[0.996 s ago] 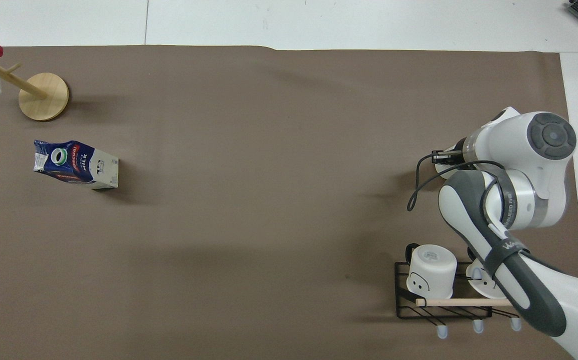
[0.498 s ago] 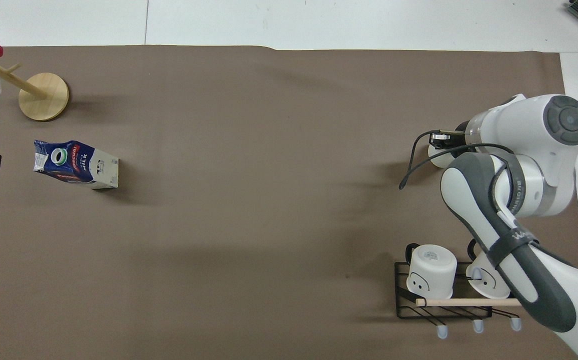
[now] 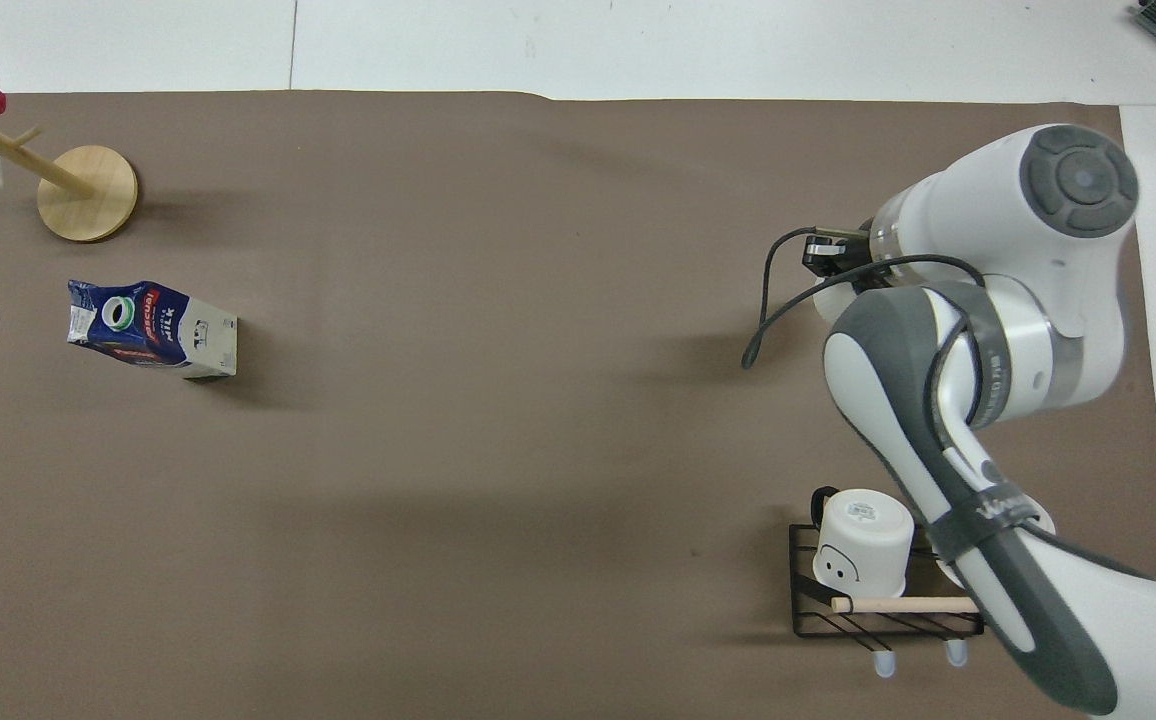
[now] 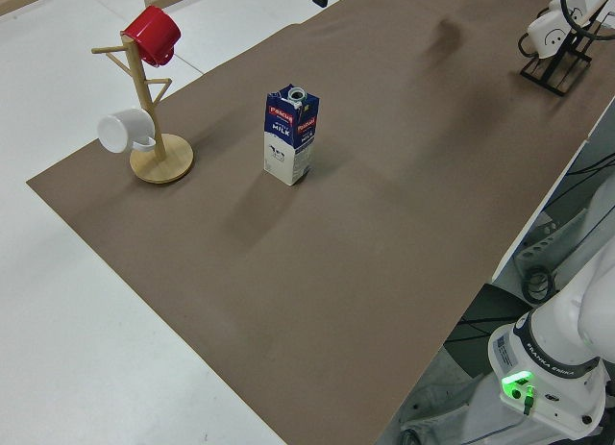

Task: Place cup and milk on table
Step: 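Carry the white mug with the right gripper toward the table center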

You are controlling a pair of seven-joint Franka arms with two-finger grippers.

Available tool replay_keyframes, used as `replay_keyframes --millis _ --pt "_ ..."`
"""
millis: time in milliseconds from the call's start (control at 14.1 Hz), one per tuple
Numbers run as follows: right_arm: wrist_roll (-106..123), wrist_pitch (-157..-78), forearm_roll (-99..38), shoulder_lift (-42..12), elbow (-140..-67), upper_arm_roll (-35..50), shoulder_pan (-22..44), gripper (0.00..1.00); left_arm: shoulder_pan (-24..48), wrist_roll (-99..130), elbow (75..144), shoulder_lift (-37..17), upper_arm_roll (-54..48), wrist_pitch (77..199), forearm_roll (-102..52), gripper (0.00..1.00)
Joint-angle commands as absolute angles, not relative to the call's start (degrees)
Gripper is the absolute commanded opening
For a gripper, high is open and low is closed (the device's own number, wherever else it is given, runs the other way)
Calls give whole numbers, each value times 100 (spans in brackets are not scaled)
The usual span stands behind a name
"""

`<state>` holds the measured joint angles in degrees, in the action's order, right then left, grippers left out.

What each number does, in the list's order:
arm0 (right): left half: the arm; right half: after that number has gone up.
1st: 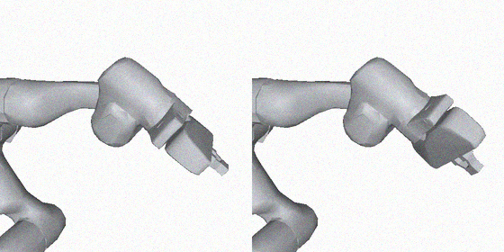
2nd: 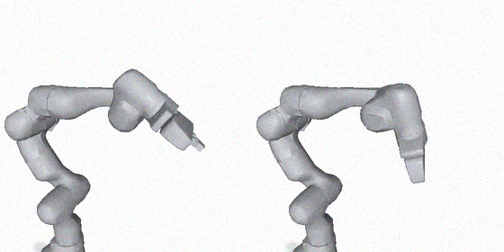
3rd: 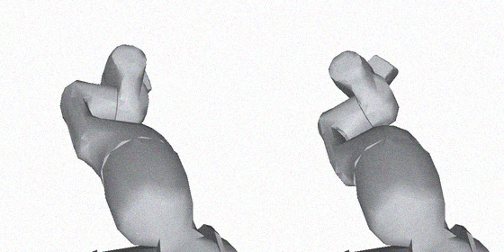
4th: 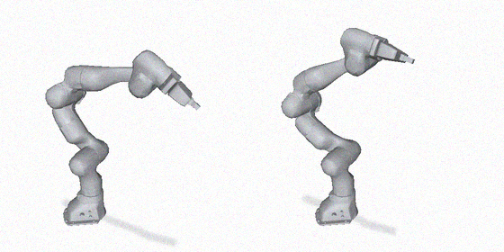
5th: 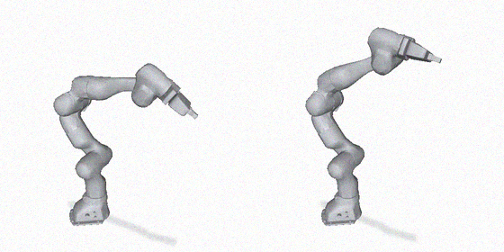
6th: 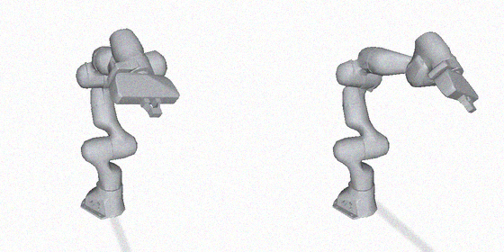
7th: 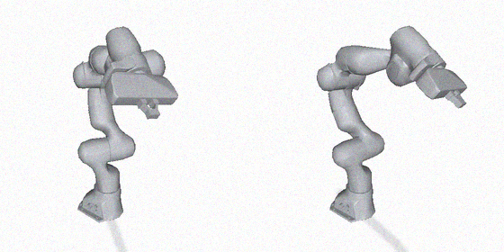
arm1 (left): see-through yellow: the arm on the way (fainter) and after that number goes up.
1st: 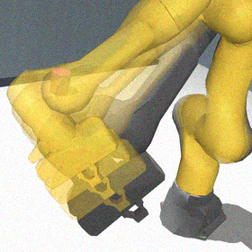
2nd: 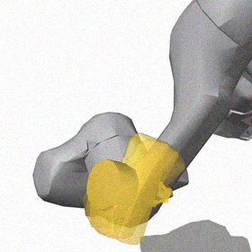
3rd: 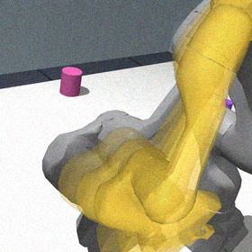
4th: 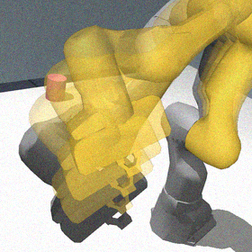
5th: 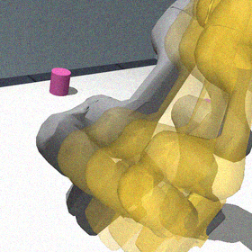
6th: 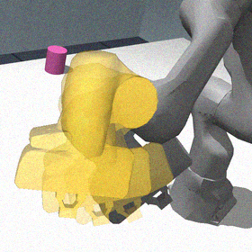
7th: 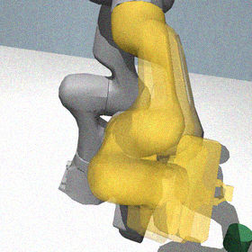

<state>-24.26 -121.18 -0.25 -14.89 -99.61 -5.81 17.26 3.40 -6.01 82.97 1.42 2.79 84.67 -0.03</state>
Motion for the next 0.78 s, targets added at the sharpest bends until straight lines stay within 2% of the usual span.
replay_keyframes --millis 0,711 --pt "-3205 -12050 324 -1687 -9818 -571 2134 0 290 -642 8464 290 281 8499 -97 100" --pt "-5219 -11997 545 -2680 -8886 -580 3392 0 290 -694 8464 290 290 8499 -97 100"
